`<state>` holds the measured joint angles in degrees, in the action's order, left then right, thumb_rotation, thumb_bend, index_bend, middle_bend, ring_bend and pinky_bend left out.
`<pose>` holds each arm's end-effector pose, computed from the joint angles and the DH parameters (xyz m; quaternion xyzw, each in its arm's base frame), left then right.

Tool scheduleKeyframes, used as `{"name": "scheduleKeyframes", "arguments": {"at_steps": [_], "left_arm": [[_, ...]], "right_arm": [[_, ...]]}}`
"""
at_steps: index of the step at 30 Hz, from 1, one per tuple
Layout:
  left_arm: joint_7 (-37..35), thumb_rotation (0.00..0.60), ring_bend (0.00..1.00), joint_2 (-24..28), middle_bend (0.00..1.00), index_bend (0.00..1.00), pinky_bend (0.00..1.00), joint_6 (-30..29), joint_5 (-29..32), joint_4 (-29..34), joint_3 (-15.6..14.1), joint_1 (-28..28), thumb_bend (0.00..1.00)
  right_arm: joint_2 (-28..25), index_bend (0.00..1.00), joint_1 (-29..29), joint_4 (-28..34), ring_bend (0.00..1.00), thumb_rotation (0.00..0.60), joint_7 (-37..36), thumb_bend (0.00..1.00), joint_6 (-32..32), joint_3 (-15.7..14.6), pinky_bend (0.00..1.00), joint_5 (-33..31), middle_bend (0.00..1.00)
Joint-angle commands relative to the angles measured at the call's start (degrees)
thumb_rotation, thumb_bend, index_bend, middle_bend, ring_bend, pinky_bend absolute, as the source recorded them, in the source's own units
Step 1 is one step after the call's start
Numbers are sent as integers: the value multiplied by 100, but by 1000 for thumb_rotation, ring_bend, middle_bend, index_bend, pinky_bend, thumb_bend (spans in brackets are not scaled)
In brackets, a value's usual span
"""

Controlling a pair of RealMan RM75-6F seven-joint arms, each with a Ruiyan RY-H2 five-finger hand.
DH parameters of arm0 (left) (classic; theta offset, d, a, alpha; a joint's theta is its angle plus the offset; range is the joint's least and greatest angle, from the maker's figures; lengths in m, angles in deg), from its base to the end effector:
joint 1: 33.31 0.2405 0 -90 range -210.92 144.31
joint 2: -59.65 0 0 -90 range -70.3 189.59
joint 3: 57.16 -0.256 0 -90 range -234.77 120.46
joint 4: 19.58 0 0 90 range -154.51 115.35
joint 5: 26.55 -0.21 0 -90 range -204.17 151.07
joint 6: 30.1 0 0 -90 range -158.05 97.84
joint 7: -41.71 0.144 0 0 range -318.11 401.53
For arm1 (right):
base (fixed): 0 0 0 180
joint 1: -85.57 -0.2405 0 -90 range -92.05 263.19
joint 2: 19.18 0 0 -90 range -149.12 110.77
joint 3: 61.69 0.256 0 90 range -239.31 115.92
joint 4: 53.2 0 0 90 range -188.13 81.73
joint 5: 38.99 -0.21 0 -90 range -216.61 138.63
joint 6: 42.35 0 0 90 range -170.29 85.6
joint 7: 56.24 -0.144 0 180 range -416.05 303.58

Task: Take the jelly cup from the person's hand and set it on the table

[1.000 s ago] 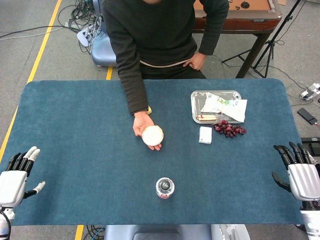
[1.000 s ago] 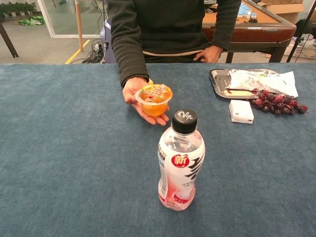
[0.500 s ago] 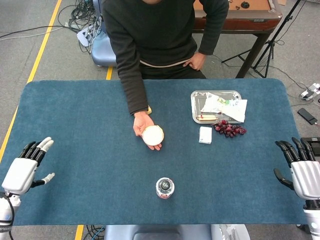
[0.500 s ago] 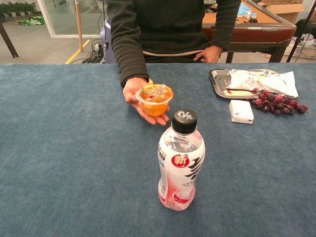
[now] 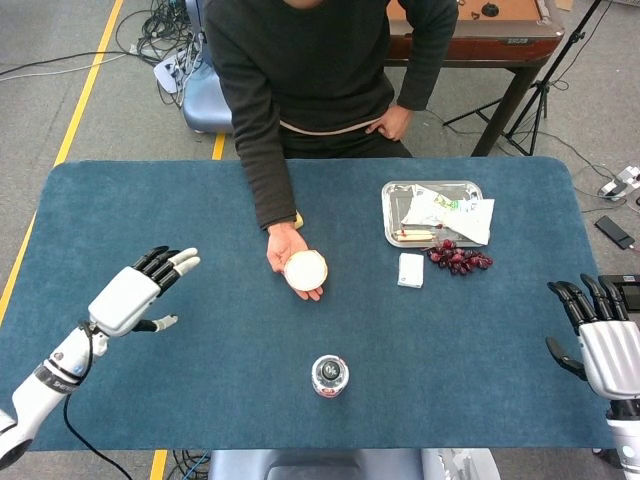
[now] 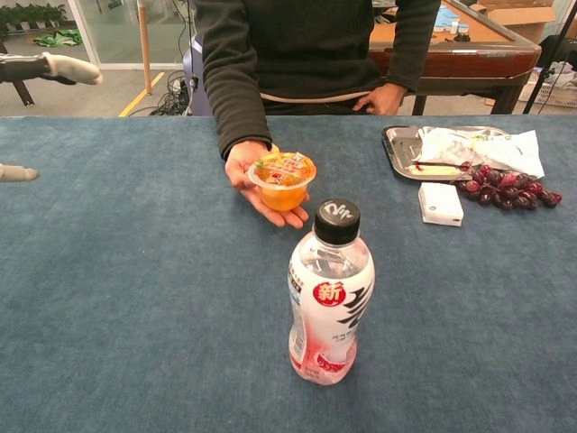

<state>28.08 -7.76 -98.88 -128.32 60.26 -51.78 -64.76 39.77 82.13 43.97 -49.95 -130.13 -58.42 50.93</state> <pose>-0.2174 0.3152 0.1160 -0.7724 -0.2584 -0.4432 0.3745 -0.2925 -0.1737 0.1828 0.6209 -0.3278 0.3772 0.6039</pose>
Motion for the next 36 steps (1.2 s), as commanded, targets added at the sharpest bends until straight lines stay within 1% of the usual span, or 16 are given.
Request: {"name": "scheduleKeyframes", "arguments": {"at_steps": [1, 6, 10, 16, 20, 24, 29, 36], "left_arm": [[-74, 600, 88, -184, 61, 62, 67, 324, -127, -119, 77, -420, 189], [-60, 600, 77, -406, 44, 60, 67, 743, -133, -179, 149, -963, 189], [221, 600, 76, -557, 38, 60, 67, 1117, -96, -256, 213, -1358, 188], [341, 600, 76, -731, 35, 60, 67, 1794, 115, -276, 262, -1922, 189], [588, 600, 76, -821, 30, 60, 67, 2218, 233, -322, 290, -2283, 188], [750, 600, 76, -901, 18, 60, 67, 2679, 454, -278, 364, -2627, 189], [883, 600, 76, -1065, 11, 60, 67, 3061, 745, -321, 524, -3029, 188], [1262, 600, 74, -1255, 0, 60, 67, 3703, 1088, -532, 635, -3591, 188]], "right_arm": [[8, 151, -6, -2, 51, 600, 4, 262, 14, -4, 65, -1, 178], [37, 151, -26, -29, 51, 600, 7, 261, 66, -4, 65, -32, 178], [52, 151, -41, -57, 51, 600, 2, 262, 110, 2, 65, -74, 178], [73, 151, -80, -98, 51, 600, -12, 262, 199, -5, 65, -101, 178], [74, 151, -107, -122, 51, 600, -17, 262, 253, 2, 65, -135, 178], [67, 151, -140, -127, 51, 600, -6, 262, 293, 18, 65, -152, 178], [68, 151, -174, -135, 51, 600, -9, 261, 341, 25, 65, -171, 178], [39, 151, -189, -138, 51, 600, -6, 262, 363, 28, 65, -196, 178]]}}
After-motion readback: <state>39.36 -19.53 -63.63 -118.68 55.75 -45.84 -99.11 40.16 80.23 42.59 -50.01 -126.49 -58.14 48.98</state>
